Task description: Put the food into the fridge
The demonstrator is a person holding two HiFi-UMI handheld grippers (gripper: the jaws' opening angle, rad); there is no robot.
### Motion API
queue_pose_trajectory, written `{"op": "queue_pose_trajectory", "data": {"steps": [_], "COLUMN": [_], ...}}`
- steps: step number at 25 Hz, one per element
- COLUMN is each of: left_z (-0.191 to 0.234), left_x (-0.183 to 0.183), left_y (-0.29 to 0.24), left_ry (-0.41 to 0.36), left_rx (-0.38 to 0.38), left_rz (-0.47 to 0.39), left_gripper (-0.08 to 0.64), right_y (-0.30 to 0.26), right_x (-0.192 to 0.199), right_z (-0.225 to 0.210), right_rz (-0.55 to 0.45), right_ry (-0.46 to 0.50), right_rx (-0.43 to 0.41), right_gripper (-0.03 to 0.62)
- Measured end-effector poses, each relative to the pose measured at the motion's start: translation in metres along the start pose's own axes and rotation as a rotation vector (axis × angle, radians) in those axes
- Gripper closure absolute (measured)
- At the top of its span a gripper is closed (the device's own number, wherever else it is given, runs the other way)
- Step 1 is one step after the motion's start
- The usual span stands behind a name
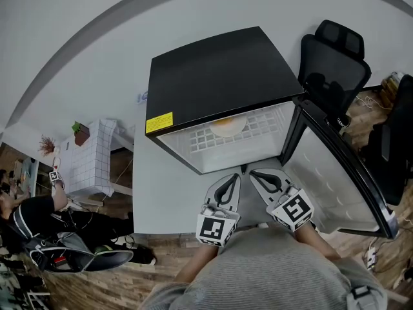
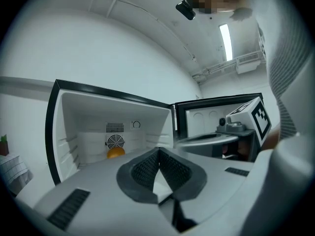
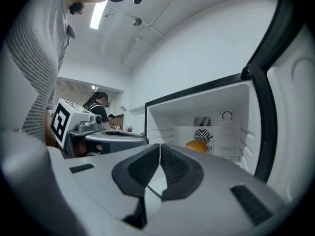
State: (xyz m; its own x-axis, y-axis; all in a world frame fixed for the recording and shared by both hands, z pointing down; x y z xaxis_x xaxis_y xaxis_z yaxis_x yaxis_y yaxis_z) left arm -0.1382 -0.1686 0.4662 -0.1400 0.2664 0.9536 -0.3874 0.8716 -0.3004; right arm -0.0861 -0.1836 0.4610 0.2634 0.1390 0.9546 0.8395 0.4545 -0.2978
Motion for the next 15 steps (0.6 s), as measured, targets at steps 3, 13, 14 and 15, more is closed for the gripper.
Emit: {"op": "queue_pose_trajectory", "data": {"steps": [3, 13, 14, 15], "left_z": [-0.005, -0.015, -0.015, -0.015], "left_x": [-0.001, 0.005, 0.005, 0.006], "left_y": [-0.001, -0.003, -0.003, -0.003], "left_ry": [0.003, 0.015, 0.015, 0.016], "left_rx": [0.025, 0.054, 0.054, 0.054], "left_rz": [-0.002, 0.002, 0.005, 0.014], "left_gripper": [0.551, 0.551, 0.551, 0.551], "right_y": [0.0, 0.005, 0.005, 0.005], "right_x": [0.001, 0.004, 0.003, 0.002], "right_z": [0.002, 0.002, 0.002, 0.003], "right_rz": [-0.011, 0.03, 0.022, 0.014], "right_ry": [0.008, 0.044, 0.047, 0.05], "right_rx": [-0.01, -0.003, -0.005, -0.006], "right_gripper": [0.58, 0.58, 0.58, 0.58]}}
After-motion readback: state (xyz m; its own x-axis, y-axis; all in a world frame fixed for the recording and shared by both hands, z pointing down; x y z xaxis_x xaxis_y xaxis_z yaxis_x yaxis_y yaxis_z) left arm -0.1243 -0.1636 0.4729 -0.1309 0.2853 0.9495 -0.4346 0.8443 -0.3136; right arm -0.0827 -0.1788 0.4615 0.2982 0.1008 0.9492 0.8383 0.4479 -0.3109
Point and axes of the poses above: the fingertips, and each gripper's own axes: y backward along the fingers, z to its left, x out of its underside, the point moved 1 cm from there along y, backward along the fingers, and after that the axes turned 14 degrees about z, right-handed, at the moved point
